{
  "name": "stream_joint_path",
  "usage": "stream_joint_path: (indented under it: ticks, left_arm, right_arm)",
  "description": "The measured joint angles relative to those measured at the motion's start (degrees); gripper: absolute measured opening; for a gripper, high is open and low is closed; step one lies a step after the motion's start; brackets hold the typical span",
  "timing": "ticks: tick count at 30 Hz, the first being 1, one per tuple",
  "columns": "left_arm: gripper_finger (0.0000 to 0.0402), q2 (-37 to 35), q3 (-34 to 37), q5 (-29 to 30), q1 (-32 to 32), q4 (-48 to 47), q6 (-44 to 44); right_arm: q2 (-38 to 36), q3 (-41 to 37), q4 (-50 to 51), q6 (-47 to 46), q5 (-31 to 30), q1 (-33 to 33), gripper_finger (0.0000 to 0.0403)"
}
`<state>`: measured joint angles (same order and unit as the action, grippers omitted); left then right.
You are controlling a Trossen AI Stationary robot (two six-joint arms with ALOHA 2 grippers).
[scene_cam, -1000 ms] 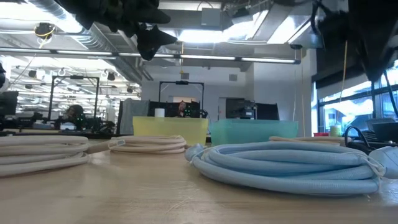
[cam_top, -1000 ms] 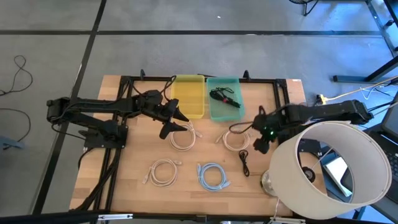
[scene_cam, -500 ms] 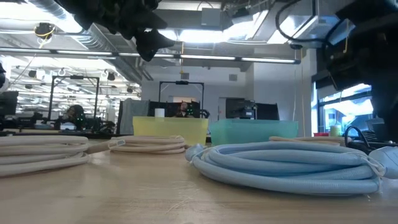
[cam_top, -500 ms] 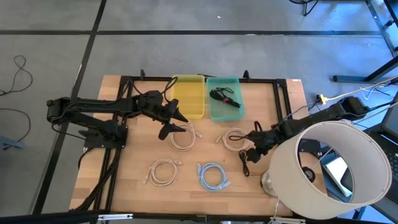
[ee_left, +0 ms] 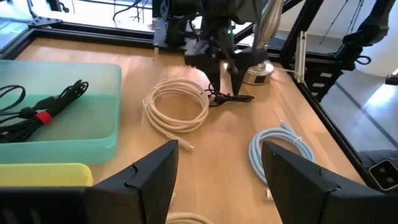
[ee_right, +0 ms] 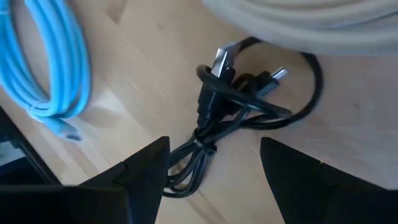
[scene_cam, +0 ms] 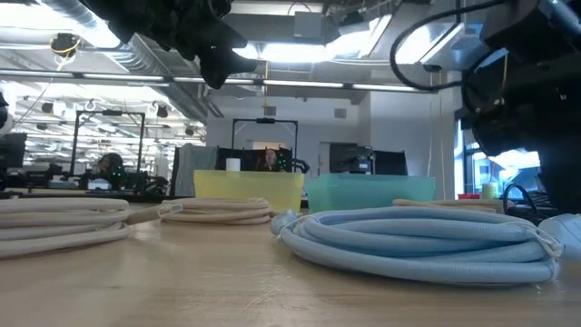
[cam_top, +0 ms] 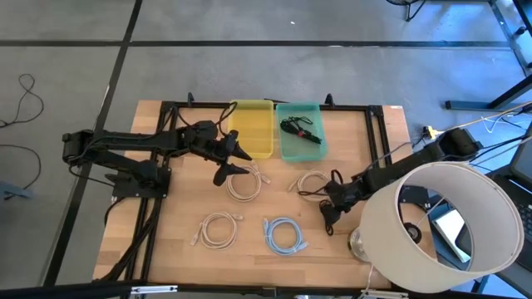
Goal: Pick & Place USB Port
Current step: Put the black charger cable into the green bin
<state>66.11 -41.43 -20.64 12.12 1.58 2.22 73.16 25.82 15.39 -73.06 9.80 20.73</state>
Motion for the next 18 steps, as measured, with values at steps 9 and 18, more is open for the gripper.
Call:
stream_joint_path:
  ticks: [9, 18]
  left_arm:
    - [0.0224, 0.00, 0.00, 0.00, 0.00, -0.07, 0.00]
    - [0.0224, 0.00, 0.00, 0.00, -0.02, -0.07, 0.07]
  right_arm:
    - [5.43, 0.29, -8.37, 0.02, 1.15, 0.52, 0.0252]
    - [5.62, 0.11, -6.59, 0.20, -1.22, 0.57, 0.0105]
